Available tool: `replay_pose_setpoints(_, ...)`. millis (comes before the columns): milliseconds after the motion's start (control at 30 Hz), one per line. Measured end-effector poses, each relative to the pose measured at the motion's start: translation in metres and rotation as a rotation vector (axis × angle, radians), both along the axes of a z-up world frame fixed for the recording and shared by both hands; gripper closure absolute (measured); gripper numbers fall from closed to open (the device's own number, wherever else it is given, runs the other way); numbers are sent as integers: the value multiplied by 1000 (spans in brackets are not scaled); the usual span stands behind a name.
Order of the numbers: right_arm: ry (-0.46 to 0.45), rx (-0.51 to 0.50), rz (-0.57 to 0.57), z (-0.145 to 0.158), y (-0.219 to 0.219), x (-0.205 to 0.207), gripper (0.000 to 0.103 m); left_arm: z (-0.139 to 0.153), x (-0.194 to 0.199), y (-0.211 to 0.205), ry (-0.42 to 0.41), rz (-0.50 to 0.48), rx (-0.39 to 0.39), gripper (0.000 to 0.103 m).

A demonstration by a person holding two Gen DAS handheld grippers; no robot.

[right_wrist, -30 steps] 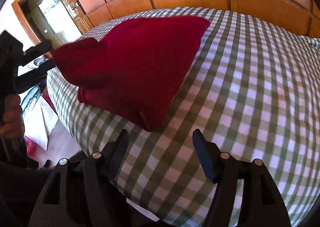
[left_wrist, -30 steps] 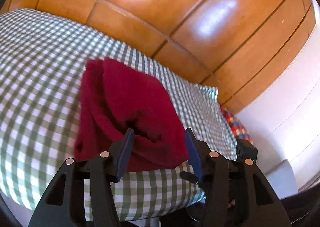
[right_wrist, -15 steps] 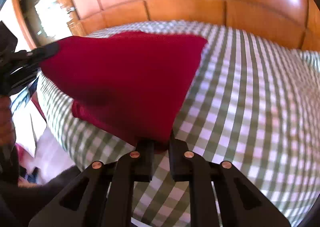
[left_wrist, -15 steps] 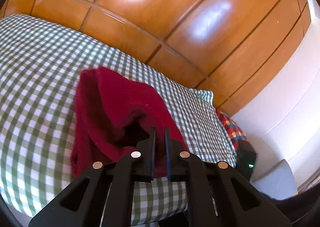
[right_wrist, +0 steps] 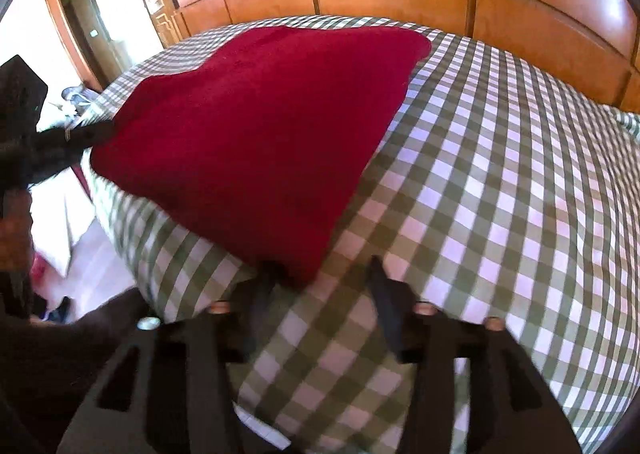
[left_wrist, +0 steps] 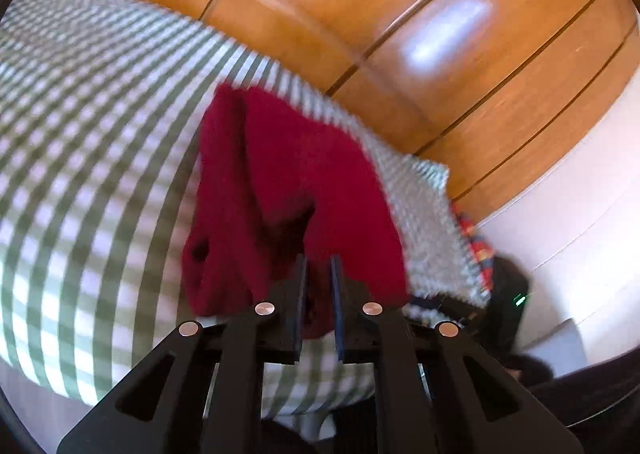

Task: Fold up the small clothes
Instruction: 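Grasp the folded sweater with the left gripper while the right gripper releases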

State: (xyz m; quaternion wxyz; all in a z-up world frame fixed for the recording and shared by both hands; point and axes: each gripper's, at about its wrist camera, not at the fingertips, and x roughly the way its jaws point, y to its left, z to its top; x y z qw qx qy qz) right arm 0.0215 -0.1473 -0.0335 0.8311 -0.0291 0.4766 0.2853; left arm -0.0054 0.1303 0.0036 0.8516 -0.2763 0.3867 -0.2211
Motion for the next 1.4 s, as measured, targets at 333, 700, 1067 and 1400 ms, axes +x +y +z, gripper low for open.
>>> replay_pose_setpoints(333,-34,104,-115,41,-39,18,33,-11,82,13,78,34,-49,44)
replay_pose_setpoints(700,-103,132,-25,55,35,48,32,4,94,-3,-3,14,-1,95)
replay_pose_setpoints(1067,-206,-7,80,28,110,33,24,-31,88,28,51,103,136,96)
replay_pose_setpoints(1400,-230,-40,71,18,117,36,16,-3,71,18,31,188,212,94)
